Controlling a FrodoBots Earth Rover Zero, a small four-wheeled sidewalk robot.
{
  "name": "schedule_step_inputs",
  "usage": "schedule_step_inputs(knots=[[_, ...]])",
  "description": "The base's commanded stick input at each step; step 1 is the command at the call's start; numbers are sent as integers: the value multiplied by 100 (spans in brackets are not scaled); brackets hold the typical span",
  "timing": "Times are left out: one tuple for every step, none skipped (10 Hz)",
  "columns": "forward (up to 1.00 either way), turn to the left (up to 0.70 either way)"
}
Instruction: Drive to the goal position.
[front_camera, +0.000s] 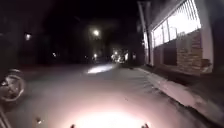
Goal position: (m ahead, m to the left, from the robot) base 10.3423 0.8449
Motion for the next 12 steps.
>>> schedule_step_inputs(knots=[[85, 0], [85, 0], [85, 0], [85, 0], [85, 0], [85, 0], [85, 0], [85, 0], [85, 0], [85, 0], [85, 0], [85, 0]])
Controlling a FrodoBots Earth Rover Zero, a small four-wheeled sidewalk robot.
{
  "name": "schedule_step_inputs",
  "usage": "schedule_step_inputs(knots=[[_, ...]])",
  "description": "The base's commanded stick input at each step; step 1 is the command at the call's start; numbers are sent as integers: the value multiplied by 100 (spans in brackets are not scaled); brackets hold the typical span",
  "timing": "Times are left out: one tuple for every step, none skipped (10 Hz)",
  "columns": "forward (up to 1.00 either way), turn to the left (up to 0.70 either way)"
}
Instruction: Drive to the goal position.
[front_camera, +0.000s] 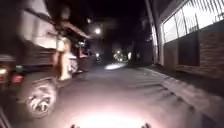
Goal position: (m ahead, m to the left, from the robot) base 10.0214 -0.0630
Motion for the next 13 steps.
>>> schedule_step_inputs(knots=[[85, 0], [85, 0], [85, 0], [85, 0], [85, 0], [85, 0], [85, 0], [85, 0], [85, 0], [85, 0], [85, 0], [85, 0], [85, 0]])
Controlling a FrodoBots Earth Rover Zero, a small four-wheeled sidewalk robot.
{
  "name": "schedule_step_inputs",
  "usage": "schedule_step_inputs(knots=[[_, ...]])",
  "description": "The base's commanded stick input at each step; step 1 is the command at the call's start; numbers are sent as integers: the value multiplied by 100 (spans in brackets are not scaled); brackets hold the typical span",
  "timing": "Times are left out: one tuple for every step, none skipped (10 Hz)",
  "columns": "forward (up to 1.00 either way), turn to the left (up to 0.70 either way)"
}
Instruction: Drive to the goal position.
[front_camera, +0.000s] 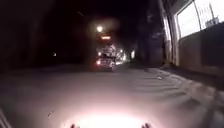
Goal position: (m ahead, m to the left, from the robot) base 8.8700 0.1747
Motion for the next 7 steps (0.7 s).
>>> schedule_step_inputs(knots=[[85, 0], [85, 0], [85, 0], [85, 0], [85, -2], [85, -6], [85, -10]])
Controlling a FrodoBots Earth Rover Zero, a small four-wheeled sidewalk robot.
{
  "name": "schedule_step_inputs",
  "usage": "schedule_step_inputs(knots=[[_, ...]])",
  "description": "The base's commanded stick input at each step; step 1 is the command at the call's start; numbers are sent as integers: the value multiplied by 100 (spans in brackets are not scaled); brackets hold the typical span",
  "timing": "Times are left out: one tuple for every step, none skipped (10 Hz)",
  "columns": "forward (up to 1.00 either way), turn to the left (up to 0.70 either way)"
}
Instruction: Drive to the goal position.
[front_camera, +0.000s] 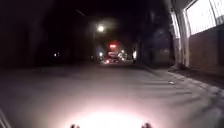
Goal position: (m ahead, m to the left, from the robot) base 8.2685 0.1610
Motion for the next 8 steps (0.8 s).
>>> schedule_step_inputs(knots=[[85, -32], [85, -25], [85, -18], [85, -11], [85, -4], [85, 0], [85, 0], [85, 0]])
